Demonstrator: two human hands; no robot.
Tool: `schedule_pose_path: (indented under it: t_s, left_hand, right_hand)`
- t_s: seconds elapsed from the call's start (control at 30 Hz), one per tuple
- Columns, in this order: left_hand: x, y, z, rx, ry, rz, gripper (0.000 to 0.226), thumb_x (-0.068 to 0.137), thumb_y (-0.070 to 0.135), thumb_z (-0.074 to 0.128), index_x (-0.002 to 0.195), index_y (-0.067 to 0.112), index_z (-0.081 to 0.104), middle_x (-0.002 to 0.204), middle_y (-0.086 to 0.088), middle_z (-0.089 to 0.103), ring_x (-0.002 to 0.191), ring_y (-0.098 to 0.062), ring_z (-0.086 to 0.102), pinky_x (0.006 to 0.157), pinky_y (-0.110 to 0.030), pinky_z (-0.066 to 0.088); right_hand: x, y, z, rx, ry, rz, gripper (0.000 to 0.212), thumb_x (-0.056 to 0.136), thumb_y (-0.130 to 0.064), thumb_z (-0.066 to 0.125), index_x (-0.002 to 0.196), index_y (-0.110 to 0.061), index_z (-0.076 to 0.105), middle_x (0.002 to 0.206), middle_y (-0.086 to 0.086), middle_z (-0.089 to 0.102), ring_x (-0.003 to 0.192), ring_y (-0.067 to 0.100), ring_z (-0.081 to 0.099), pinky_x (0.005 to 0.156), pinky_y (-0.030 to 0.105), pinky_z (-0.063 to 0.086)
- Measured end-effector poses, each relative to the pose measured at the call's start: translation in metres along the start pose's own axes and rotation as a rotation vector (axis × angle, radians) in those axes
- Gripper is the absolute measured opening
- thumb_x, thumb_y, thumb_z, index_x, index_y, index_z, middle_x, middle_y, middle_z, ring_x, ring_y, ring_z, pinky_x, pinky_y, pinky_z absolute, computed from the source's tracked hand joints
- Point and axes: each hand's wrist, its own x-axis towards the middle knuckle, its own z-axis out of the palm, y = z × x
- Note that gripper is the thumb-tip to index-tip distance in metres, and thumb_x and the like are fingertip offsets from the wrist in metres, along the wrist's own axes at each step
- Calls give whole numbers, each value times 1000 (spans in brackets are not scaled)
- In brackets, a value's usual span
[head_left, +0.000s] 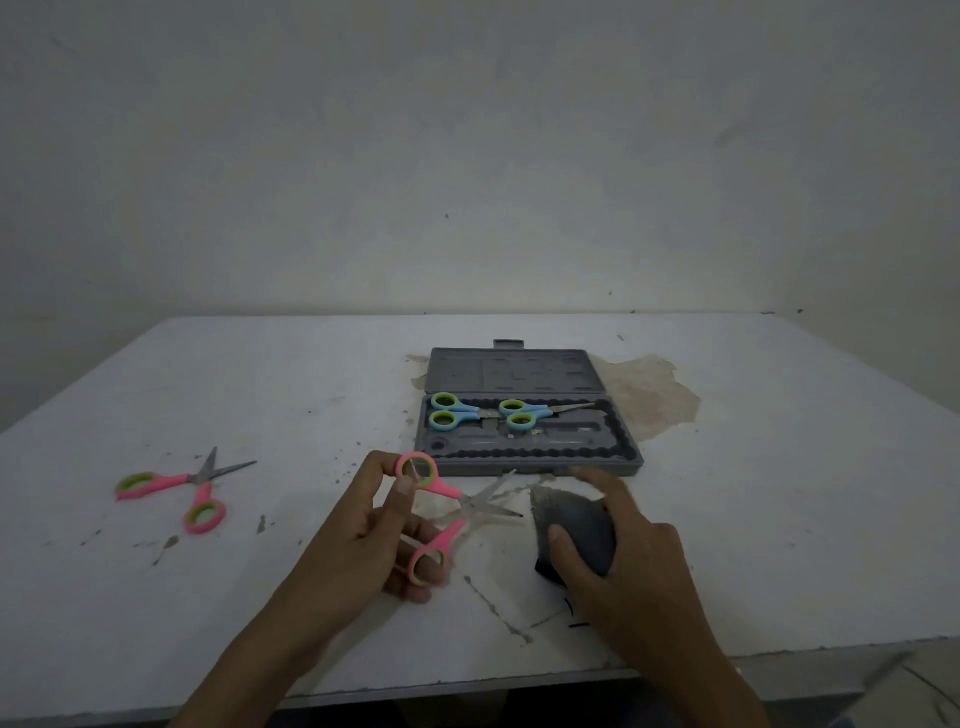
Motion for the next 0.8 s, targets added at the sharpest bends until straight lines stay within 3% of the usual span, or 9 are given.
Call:
schedule_pose_path:
  t_s: [0.1,0.23,0.3,0.4,0.5,0.6,0.7,0.8]
  left_hand:
    - [-1,0,-1,-84,28,-42,17,98,41,40,99,38,56,83,-30,68,72,-40,72,65,-49,61]
    - [0,-2,0,-182,51,-55,18,96,44,40,104,33,53,85,-37,65,65,-37,69,63,-51,59]
    - [1,-2,3,-197,80,-35,17,96,45,40,102,34,51,80,-36,66,61,-37,68,60,-51,59]
    - [3,-4,7,-177,109,-18,16,95,46,38,102,35,48,76,-33,67,59,-38,68,56,-46,58]
    - [5,-8,9,-109,106,-10,17,95,47,37,104,36,47,74,-24,72,61,-36,70,57,-40,58]
    - [7,-9,10,-98,88,-13,15,98,44,36,103,35,47,76,-21,74,64,-35,71,57,-39,57]
    - [8,-8,9,-120,77,-14,14,99,40,37,104,34,48,80,-19,75,67,-39,72,61,-44,59]
    - [7,-8,9,-148,89,-22,13,99,38,39,104,34,50,82,-15,75,68,-39,72,63,-48,60]
  right_hand:
    - [-2,4,1,-81,-15,85,58,69,-63,55,120,-37,45,89,-23,50,81,2,51,86,31,38]
    - [-7,8,4,-270,79,-26,36,69,-55,56,91,-27,55,73,-12,53,68,14,55,74,28,24]
    - [-5,10,6,-259,91,-67,31,68,-45,64,88,-28,47,62,-14,50,55,8,54,76,30,30]
    - [-2,7,4,-223,41,-101,37,65,-31,65,88,-31,37,51,-25,32,44,-11,35,81,41,48]
    - [0,-3,2,-243,-8,-90,34,66,-26,61,91,-31,39,51,-23,31,49,-9,40,88,45,43]
    - [1,-6,5,-252,-46,-105,28,69,-24,61,91,-29,44,55,-23,30,46,-5,36,68,35,44]
    - [-2,-7,5,-180,-53,-33,22,88,-38,53,96,-31,34,57,-14,43,52,-1,41,71,34,34]
    - [-10,-10,-3,-59,-40,-12,39,85,-60,47,105,-32,29,73,-14,50,66,1,49,81,33,37]
